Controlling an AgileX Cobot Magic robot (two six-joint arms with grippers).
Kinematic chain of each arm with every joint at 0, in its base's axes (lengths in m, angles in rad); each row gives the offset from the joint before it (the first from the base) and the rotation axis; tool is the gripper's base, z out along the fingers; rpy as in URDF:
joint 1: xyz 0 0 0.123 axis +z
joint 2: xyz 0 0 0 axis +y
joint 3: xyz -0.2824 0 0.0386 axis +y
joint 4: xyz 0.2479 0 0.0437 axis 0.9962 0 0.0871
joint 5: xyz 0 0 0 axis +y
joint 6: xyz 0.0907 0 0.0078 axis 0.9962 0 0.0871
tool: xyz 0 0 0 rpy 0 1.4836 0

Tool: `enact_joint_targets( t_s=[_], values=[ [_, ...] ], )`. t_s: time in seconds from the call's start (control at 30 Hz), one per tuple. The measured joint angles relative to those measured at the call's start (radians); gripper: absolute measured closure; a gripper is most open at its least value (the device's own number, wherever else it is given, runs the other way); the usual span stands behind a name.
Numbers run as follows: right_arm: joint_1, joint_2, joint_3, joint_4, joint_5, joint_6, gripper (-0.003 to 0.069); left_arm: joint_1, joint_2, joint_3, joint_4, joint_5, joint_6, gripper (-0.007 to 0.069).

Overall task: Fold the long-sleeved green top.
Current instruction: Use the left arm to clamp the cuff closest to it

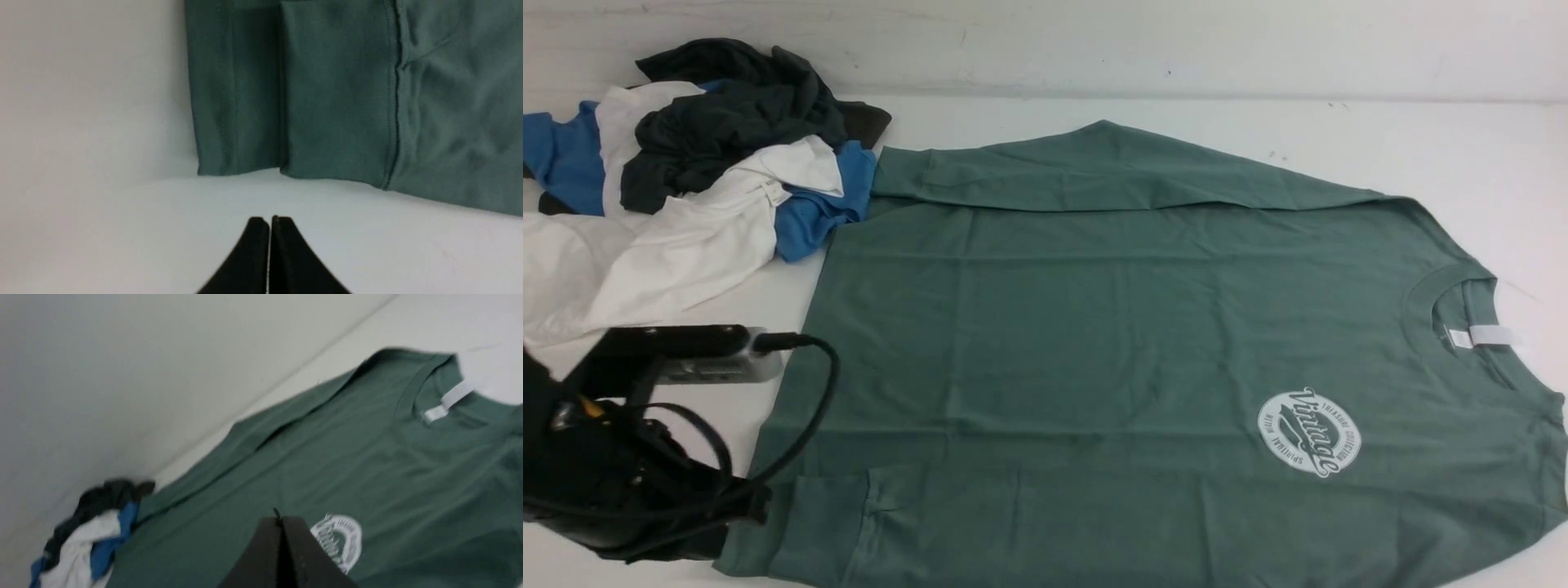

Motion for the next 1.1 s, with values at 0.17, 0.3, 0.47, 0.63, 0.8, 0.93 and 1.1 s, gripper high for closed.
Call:
enact_joint_targets(
  t_s=[0.17, 0.3, 0.47, 0.63, 0.8, 0.93, 1.1],
  values=[
    [0.004, 0.218, -0.183, -0.010, 0.276, -0.085, 0.0673, -0.060, 0.112, -0.090, 0.039, -0.024, -0.033, 0.0632],
    [0.004, 0.473, -0.358, -0.024, 0.567, -0.286, 0.0673, -0.109, 0.185, -0.165, 0.092, -0.081, -0.054, 0.0632],
    [0.004, 0.646, -0.437, -0.014, 0.702, -0.431, 0.0673, -0.132, 0.270, -0.181, 0.110, -0.116, -0.051, 0.0608],
    [0.004, 0.657, -0.441, -0.007, 0.708, -0.459, 0.0673, -0.133, 0.323, -0.182, 0.115, -0.117, -0.049, 0.0460],
    [0.004, 0.657, -0.441, -0.005, 0.708, -0.459, 0.0673, -0.133, 0.350, -0.181, 0.155, -0.121, -0.050, 0.0251],
    [0.004, 0.657, -0.441, 0.010, 0.700, -0.459, 0.0673, -0.133, 0.380, -0.181, 0.172, -0.167, -0.052, 0.0121],
    [0.004, 0.658, -0.441, 0.017, 0.690, -0.459, 0.0673, -0.133, 0.397, -0.190, 0.145, -0.178, -0.051, 0.0153]
  ],
)
